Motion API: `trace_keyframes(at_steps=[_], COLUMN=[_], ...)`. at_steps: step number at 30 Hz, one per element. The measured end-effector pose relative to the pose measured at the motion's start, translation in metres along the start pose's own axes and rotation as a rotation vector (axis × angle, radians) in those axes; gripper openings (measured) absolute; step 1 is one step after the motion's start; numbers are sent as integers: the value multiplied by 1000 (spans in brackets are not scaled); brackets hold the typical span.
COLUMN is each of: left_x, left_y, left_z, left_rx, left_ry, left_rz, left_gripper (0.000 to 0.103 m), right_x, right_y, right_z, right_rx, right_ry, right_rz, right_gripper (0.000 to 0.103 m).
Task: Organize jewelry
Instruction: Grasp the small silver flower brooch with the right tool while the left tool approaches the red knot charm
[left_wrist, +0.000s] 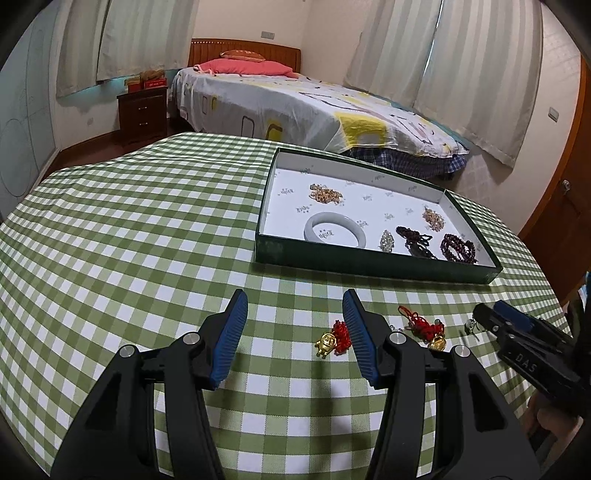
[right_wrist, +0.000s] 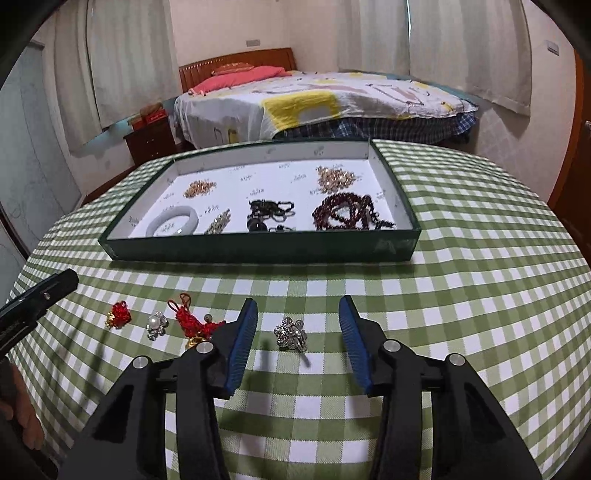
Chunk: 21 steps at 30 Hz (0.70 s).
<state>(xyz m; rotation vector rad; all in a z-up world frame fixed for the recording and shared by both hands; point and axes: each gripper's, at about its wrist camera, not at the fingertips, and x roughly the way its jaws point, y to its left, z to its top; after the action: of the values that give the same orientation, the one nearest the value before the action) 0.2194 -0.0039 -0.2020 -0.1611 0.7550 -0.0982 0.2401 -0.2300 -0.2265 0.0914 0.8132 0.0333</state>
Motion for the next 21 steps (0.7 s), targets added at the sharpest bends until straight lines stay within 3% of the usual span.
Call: trace_keyframes(at_steps=[6,10,21], left_x=[2,4,12], left_y=[-3,-6,-17], left_z=[-4,-6,-10], left_rx=[5,6,18], left_ry=[9,13,40], left_rz=[0,1,-18], left_gripper=[52,52,52], right_x=[10,15,-13], right_y=[0,0,-17], right_z=[0,-1,-4], right_rx=[9,5,25], right_ry=[42,78,19], right_rz=[8,17,5], right_gripper=[34,22,22])
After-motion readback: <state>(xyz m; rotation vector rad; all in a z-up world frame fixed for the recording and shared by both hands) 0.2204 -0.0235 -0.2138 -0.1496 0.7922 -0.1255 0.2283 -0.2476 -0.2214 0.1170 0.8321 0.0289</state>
